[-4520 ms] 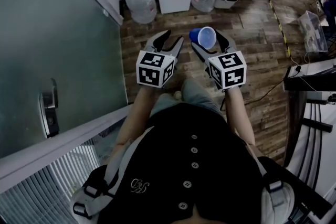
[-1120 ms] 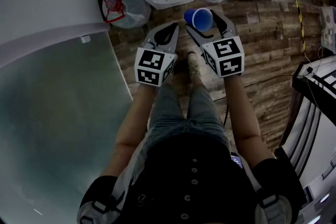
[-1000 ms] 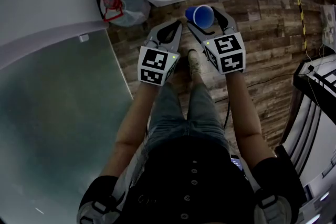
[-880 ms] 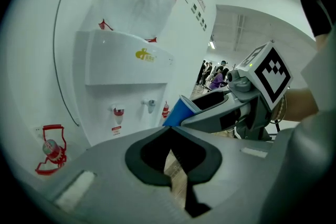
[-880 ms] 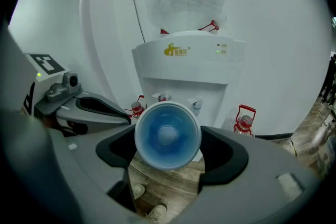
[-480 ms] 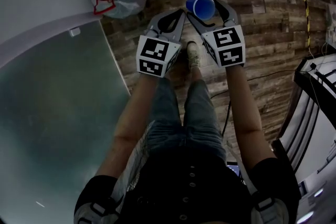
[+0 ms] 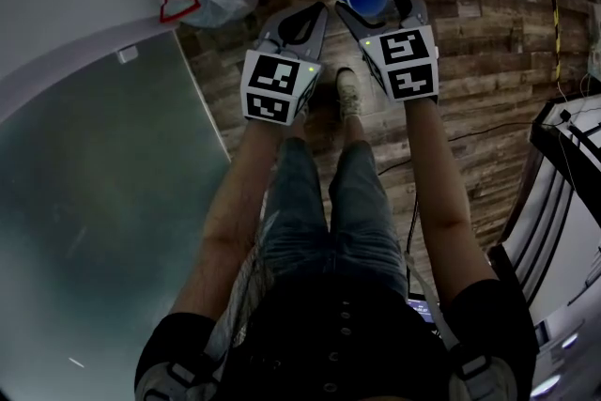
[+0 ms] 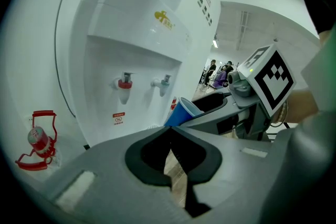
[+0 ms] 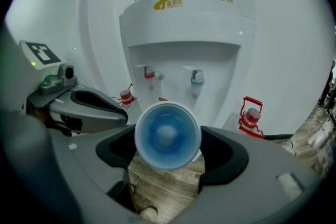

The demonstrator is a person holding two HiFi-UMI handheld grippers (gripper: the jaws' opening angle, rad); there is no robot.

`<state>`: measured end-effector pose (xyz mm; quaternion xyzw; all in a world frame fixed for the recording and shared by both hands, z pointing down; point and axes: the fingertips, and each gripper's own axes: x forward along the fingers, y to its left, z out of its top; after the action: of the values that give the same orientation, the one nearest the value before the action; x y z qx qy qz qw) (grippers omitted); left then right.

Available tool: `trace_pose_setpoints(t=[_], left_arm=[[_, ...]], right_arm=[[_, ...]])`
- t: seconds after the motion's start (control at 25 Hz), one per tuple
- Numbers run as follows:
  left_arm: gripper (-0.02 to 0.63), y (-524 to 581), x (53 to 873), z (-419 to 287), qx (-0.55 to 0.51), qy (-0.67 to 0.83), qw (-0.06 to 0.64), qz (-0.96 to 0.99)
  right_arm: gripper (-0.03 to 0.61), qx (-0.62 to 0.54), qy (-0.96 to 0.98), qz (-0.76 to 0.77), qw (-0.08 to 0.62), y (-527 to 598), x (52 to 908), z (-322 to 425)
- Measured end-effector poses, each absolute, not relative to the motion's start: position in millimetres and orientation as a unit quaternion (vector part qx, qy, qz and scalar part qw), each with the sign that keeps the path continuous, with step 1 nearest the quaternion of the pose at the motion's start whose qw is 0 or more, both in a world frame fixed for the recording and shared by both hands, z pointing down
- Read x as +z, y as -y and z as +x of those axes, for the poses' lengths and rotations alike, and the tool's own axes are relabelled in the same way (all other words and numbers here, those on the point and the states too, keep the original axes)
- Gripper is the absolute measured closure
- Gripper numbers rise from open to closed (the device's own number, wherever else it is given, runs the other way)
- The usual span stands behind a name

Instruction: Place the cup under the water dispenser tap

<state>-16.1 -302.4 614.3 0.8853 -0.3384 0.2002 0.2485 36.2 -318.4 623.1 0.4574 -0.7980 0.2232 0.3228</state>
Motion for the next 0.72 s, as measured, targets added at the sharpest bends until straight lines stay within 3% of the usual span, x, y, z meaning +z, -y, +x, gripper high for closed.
trace_pose_setpoints(t=[0.72], left_arm=[[0.617, 338, 650, -9, 0.193, 0.348, 0.25, 0.883]], right_arm=[[0.215, 0.215, 0.788, 0.47, 0.333, 361, 674, 42]])
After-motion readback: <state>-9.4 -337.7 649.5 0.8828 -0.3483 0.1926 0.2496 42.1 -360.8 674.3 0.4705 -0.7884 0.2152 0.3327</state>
